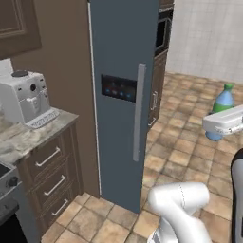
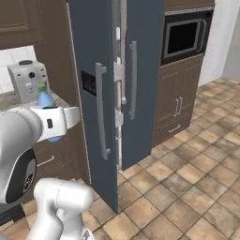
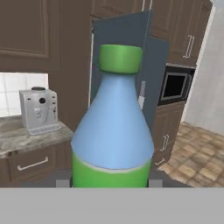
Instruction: Take the bottled waters from the counter and place them in the freezer to freeze. Close the freezer door after placing the bottles.
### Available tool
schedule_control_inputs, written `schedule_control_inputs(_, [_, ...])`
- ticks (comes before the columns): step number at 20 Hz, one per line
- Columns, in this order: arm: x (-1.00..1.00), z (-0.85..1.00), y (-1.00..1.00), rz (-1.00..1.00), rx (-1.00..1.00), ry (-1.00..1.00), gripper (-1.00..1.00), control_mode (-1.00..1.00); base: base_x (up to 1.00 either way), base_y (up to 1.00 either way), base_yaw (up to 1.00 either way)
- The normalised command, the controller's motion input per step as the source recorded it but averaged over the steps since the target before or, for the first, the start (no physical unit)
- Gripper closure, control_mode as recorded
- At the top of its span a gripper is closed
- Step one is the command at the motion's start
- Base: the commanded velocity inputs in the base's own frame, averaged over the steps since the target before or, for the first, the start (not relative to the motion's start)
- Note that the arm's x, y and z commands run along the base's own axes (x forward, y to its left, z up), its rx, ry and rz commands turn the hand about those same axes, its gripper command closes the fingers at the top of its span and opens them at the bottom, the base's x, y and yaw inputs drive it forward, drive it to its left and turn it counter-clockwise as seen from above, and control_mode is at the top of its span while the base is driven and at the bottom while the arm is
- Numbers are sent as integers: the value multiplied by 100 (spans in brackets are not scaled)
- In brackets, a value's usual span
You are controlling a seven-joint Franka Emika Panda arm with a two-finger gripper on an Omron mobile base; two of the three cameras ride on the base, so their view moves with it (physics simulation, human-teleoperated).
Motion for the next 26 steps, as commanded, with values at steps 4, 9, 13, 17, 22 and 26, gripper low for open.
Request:
schedule_control_inputs(4, [0, 0, 0, 0, 0, 0, 100, 100, -7, -48, -38])
schedule_control_inputs(9, [0, 0, 0, 0, 0, 0, 100, 100, 56, -51, -2])
schedule_control_inputs(13, [0, 0, 0, 0, 0, 0, 100, 100, 57, -57, 16])
schedule_control_inputs(17, [0, 0, 0, 0, 0, 0, 100, 100, 66, -64, 16])
schedule_control_inputs(22, [0, 0, 0, 0, 0, 0, 100, 100, 60, -69, 26])
schedule_control_inputs(26, [0, 0, 0, 0, 0, 0, 100, 100, 56, -75, 51])
